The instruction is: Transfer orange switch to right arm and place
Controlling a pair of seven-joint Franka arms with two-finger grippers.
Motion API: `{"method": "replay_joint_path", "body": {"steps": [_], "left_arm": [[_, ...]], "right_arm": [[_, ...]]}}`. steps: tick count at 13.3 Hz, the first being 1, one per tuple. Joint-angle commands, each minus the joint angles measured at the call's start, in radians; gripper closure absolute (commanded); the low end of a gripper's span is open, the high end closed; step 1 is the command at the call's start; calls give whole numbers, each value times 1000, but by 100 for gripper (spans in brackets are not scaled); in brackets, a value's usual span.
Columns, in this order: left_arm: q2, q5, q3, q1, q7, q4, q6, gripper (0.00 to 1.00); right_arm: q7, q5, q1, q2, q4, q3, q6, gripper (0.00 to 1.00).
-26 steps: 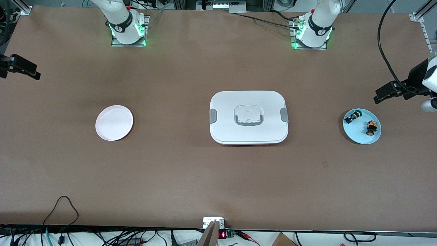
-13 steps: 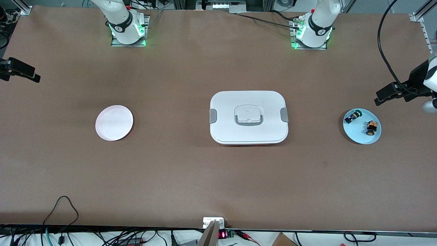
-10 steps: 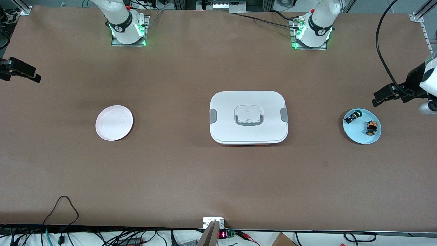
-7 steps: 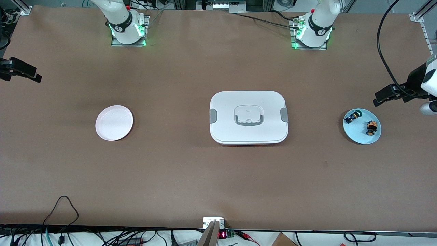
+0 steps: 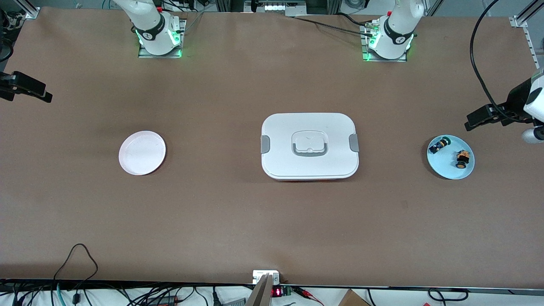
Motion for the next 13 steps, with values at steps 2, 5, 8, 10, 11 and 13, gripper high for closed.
{"method": "replay_joint_path", "body": {"steps": [2,5,8,10,11,13], "left_arm": [[-5,12,0,15,23,-38,-6,0],[-20,52,-1,53,165,-136,71,0],[-31,52,-1,90,282,-230,151,0],[-22,52,-1,120,507,-291,207,0],[-22,50,-1,137,601,-329,243,0],[-15,52,-1,153,696,-380,276,0]], "right_arm": [[-8,7,1,-11,-1,2,-8,0],[-8,8,1,-11,-1,1,-8,0],[-9,7,1,-12,-1,1,-9,0],[-9,7,1,-14,-1,1,-9,0],[-9,8,1,-14,-1,2,-9,0],[-9,8,1,-14,-1,2,-9,0]]}}
